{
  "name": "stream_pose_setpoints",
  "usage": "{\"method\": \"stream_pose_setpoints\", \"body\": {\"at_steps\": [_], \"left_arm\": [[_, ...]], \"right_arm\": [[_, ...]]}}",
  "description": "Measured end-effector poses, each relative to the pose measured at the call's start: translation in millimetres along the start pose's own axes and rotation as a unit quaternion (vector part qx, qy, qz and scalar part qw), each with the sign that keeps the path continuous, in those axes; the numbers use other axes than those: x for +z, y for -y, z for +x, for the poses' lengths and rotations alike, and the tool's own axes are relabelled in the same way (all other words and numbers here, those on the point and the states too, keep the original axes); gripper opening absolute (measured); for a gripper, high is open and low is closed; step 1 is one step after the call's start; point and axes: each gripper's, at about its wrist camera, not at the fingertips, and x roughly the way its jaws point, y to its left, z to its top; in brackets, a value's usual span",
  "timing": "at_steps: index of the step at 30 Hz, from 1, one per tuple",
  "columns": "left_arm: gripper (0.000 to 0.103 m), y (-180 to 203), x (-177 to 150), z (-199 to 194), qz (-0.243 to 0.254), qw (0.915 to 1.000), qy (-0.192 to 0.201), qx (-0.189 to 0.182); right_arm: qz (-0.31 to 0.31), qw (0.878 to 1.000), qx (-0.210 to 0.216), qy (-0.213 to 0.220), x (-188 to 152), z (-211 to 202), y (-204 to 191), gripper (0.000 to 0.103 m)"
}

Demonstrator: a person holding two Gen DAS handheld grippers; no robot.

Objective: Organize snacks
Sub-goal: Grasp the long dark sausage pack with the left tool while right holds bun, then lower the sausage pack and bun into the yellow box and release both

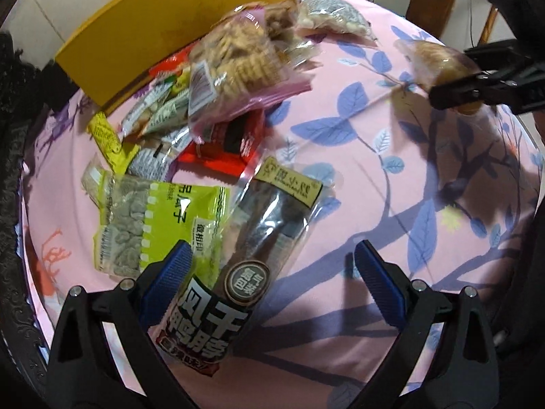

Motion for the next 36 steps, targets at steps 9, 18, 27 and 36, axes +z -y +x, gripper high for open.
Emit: {"method": "stream_pose_setpoints", "body": {"at_steps": [9, 18, 27, 36], "left_arm": [[0.093, -2.8, -3.8, 1.6, -0.013, 0.9998, -0.006, -0.011], [0.063, -2.4, -12.2, -1.2, -0.027, 0.9995, -0.011, -0.012], [0.036, -6.6, -21.4, -5.8, -0.044, 0.9988, -0.008, -0.021], [0.030, -10.0, -28.4, -20.0, -0.090, 0.9936, 0.011, -0.068]], "right_arm": [[0.004, 1.000, 0.000, 0.006, 5.2, -3.3, -0.2, 0.053], [0.002, 1.000, 0.006, 0.006, 8.0, -0.9, -0.8, 0.053], [0.009, 1.000, 0.010, 0.006, 6.6, 1.9, 1.7, 0.053], [0.008, 1.000, 0.013, 0.007, 6.4, 1.5, 0.2, 0.053]]}}
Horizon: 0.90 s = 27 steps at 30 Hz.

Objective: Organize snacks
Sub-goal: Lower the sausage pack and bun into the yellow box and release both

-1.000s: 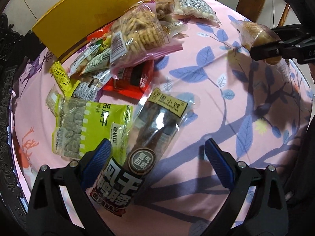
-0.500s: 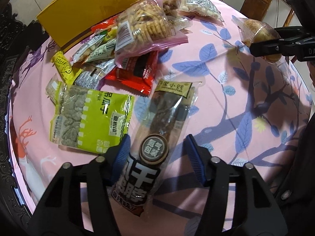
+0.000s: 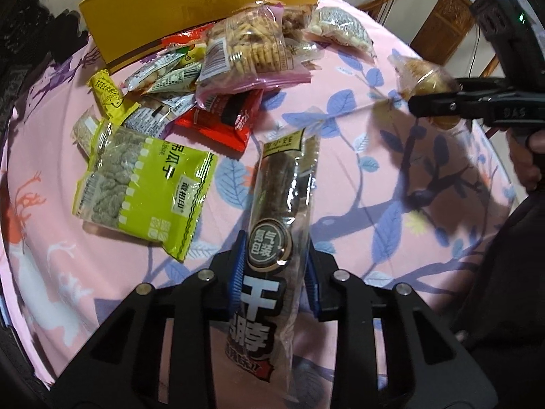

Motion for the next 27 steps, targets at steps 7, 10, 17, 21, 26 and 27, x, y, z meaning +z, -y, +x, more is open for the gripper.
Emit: {"method": "stream_pose_setpoints", "body": {"at_steps": [7, 10, 17, 21, 26, 27], "left_arm": [[0.030, 2.1, -4.7, -27.6, -0.020, 0.9994, 0.025, -0.013], [0.030, 2.6, -4.8, -40.2, -0.023, 0.9990, 0.035, -0.012], [0.030, -1.6, 9.0, -75.6, -0.034, 0.9966, 0.074, -0.016], [0.030, -8.2, 27.7, -99.9, -0.046, 0.9924, 0.110, -0.027], [0.030, -13.7, 66.7, -130.1, -0.052, 0.9840, 0.165, -0.043], [0.030, -15.0, 75.5, -134.9, -0.052, 0.9824, 0.174, -0.043]], "right_arm": [[-0.004, 1.000, 0.003, 0.004, 0.5, -3.3, -2.3, 0.053], [-0.006, 1.000, 0.005, 0.005, 2.0, -5.0, -3.1, 0.053], [-0.013, 1.000, 0.014, 0.015, 11.7, -17.2, -8.5, 0.053], [-0.016, 0.999, 0.026, 0.035, 24.2, -34.6, -13.5, 0.053], [-0.034, 0.996, 0.038, 0.075, 53.7, -63.2, -22.4, 0.053], [-0.039, 0.995, 0.041, 0.084, 62.7, -69.4, -25.0, 0.053]]}}
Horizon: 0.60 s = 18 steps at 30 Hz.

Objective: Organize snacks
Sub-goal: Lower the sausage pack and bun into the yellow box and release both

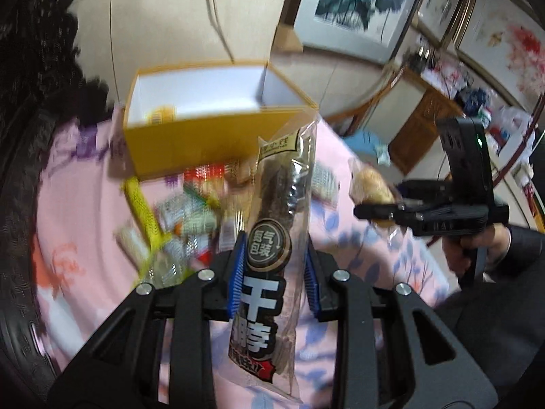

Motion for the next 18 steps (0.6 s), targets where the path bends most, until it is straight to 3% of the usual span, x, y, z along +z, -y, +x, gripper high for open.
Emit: {"method": "stream_pose_setpoints", "body": {"at_steps": [5, 9, 14, 18], "left_arm": [[0.030, -8.9, 64.2, -1.8, -0.020, 0.9983, 0.053, -0.010], [0.030, -20.9, 114.5, 14.0, -0.036, 0.9966, 0.074, 0.008], [0.030, -44.5, 171.3, 51.9, -0.062, 0.9945, 0.079, 0.028], [0.030, -63.8, 198.8, 77.0, -0.076, 0.9934, 0.077, 0.036]], "right_arm": [[-0.014, 0.999, 0.014, 0.048, 57.9, -16.7, -0.4, 0.053], [-0.020, 0.996, 0.000, 0.082, 105.9, -14.3, 5.8, 0.053], [-0.008, 0.994, -0.024, 0.108, 166.1, 7.5, 21.2, 0.053], [-0.016, 0.993, -0.033, 0.110, 194.0, 27.7, 28.0, 0.053]]}}
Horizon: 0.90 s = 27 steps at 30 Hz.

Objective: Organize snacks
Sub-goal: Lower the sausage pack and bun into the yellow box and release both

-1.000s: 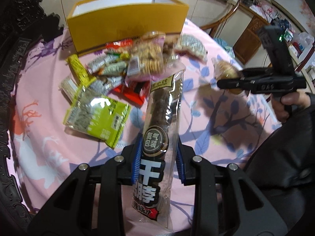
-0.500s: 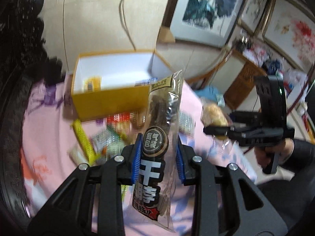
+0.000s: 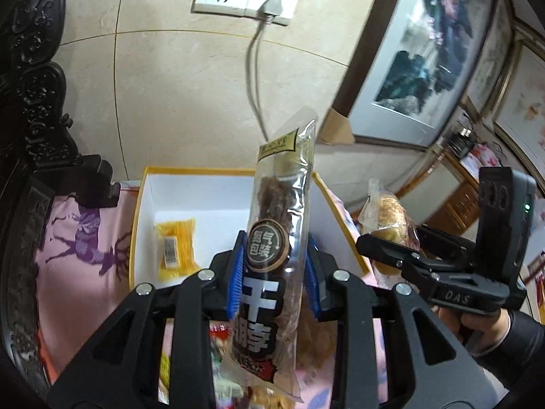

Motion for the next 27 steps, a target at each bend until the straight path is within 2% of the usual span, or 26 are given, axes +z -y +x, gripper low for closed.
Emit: {"method": "stream_pose_setpoints", "body": {"at_steps": [2, 3, 4, 5, 6, 8, 9, 13, 16, 19, 23, 27], "left_arm": [[0.035, -5.6, 10.9, 14.1, -0.003, 1.0000, -0.003, 0.007], [0.043, -9.0, 18.7, 21.7, -0.007, 0.9998, 0.001, 0.017], [0.075, -11.3, 23.7, 24.3, -0.013, 0.9995, 0.008, 0.028], [0.093, -12.7, 26.8, 23.6, -0.019, 0.9989, 0.016, 0.040], [0.094, -14.6, 32.4, 18.2, -0.031, 0.9971, 0.034, 0.060], [0.097, -16.6, 39.7, 0.0, -0.040, 0.9956, 0.065, 0.055], [0.098, -16.9, 40.3, -7.7, -0.041, 0.9949, 0.073, 0.056], [0.101, -22.1, 33.1, -47.1, -0.057, 0.9908, 0.105, 0.064], [0.101, -22.0, 16.5, -71.2, -0.074, 0.9891, 0.109, 0.066], [0.101, -18.8, -7.6, -90.6, -0.071, 0.9876, 0.108, 0.090], [0.101, -10.2, -46.3, -96.7, -0.057, 0.9869, 0.070, 0.133], [0.101, -1.3, -90.9, -87.4, -0.059, 0.9844, -0.003, 0.165]], "right_arm": [[-0.003, 1.000, -0.004, -0.004, 9.3, 13.4, 2.3, 0.053], [-0.003, 1.000, -0.005, -0.007, 13.0, 19.9, 3.7, 0.053], [-0.005, 1.000, -0.007, -0.013, 16.5, 26.1, 3.8, 0.054], [-0.008, 1.000, -0.017, -0.024, 21.3, 31.9, 3.4, 0.058], [-0.008, 0.999, -0.030, -0.029, 24.7, 33.0, 1.9, 0.066], [-0.004, 0.999, -0.051, -0.016, 31.6, 24.6, 1.9, 0.097], [-0.001, 0.999, -0.052, 0.000, 31.4, 16.0, 1.8, 0.100], [0.019, 0.998, -0.047, 0.023, 25.5, -13.7, 9.3, 0.100], [0.035, 0.998, -0.053, 0.020, 8.4, -35.7, 13.2, 0.100], [0.048, 0.996, -0.075, 0.016, -11.2, -48.9, 13.0, 0.100], [0.074, 0.991, -0.113, -0.013, -55.3, -58.8, 11.0, 0.102], [0.092, 0.987, -0.113, -0.060, -102.9, -55.7, 7.5, 0.102]]}}
